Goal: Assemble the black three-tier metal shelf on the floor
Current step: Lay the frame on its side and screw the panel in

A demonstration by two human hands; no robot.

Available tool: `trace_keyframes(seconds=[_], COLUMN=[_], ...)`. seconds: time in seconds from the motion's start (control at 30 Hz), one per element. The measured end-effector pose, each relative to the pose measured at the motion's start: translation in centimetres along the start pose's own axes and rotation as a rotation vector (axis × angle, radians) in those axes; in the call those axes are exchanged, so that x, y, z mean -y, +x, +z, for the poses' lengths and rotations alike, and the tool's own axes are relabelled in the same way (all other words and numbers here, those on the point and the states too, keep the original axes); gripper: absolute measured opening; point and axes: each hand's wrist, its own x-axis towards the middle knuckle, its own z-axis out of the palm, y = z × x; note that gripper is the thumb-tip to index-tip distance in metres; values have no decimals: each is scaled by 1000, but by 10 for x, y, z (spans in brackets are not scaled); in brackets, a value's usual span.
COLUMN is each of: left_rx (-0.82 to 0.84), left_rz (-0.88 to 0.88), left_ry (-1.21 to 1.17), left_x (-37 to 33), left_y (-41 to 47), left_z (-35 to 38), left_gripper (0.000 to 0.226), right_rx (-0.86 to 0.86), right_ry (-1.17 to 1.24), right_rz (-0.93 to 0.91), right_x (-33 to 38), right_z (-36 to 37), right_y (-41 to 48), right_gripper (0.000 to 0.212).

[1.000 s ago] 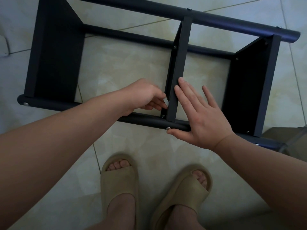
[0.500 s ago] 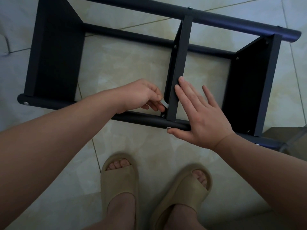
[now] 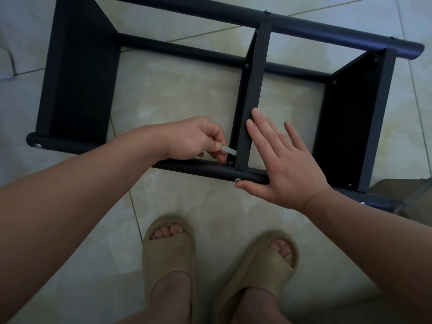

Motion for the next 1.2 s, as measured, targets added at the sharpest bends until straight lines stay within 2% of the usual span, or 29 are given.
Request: trace_keyframes(seconds=[0.37,0.67,0.83,0.97,1.1,1.2], left_rx=[31,-9,-104,-158,-227,-308], left_rz=[-2,-32,-93,-158,-149,-102], left_ry=[97,168,215,296,415,431], left_x=[8,8,9,-3,-27,-57], left_y=[0,1,0,-11,-29,-33], left_z=[2,7,2,-17,-44,-63], left_gripper=[17,18,19,15,15,12], right_rx=[11,20,40,138,234,192], right_ry=[15,34,53,76,27,-9], right_rz=[4,2,17,49,34,99], right_x=[1,1,1,2,-7,-24], right_z=[-1,-2,-3,-13,-31,-60], right_y=[0,0,1,-1,3,19], right_gripper=[104,103,104,105,103,97])
